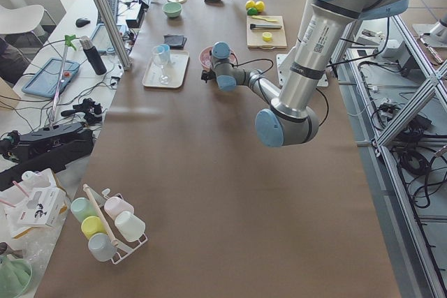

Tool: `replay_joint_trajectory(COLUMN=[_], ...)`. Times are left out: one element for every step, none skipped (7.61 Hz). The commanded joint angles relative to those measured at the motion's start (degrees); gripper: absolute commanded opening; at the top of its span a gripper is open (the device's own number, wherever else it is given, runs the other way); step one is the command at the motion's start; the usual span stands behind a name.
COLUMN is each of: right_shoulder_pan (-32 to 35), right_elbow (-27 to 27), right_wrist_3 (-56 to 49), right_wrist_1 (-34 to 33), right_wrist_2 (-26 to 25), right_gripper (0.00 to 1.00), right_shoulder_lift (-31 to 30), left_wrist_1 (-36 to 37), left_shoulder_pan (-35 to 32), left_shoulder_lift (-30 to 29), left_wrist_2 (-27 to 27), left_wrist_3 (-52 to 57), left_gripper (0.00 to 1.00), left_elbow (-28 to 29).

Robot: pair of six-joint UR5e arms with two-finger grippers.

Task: Put ice in cup with scoop
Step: 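Reach the left gripper to the pink bowl while the right grasps the scoop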

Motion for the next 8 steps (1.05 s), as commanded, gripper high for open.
replay_joint_trajectory(right_shoulder_pan=[-0.73,-0.73,-0.73,-0.64,-0.03,1.45,4.51,9.24], right_elbow=[0.38,0.91,1.87,2.57,4.76,9.13,12.83,16.34], right_wrist_3=[-0.02,-0.37,-1.42,-5.17,-9.56,-14.13,-25.75,-38.91], right_wrist_1=[0.07,-0.02,-0.46,-1.33,-4.65,-9.03,-15.51,-24.1], right_wrist_2=[0.01,0.36,0.71,2.63,5.52,5.2,5.63,7.55], right_gripper=[0.0,0.0,0.0,0.0,0.0,0.0,0.0,0.0], right_shoulder_lift=[-0.43,-1.04,-0.96,-0.7,0.0,0.09,1.66,4.02], left_wrist_1=[4.02,3.85,3.84,3.84,3.84,3.84,3.76,3.49], left_shoulder_pan=[0.01,0.01,-0.07,-0.07,-0.16,-0.16,-0.16,-0.16], left_shoulder_lift=[-2.45,-2.36,-2.27,-2.27,-2.27,-2.18,-2.18,-2.36], left_wrist_2=[-0.26,-0.26,-0.26,-0.26,-0.26,-0.26,-0.35,-0.35], left_wrist_3=[-3.07,-3.16,-3.16,-3.16,-3.25,-3.34,-3.42,-3.6], left_gripper=[0.99,0.99,0.99,0.99,0.99,0.99,0.99,0.99], left_elbow=[0.11,0.11,0.11,0.11,0.2,0.28,0.37,0.81])
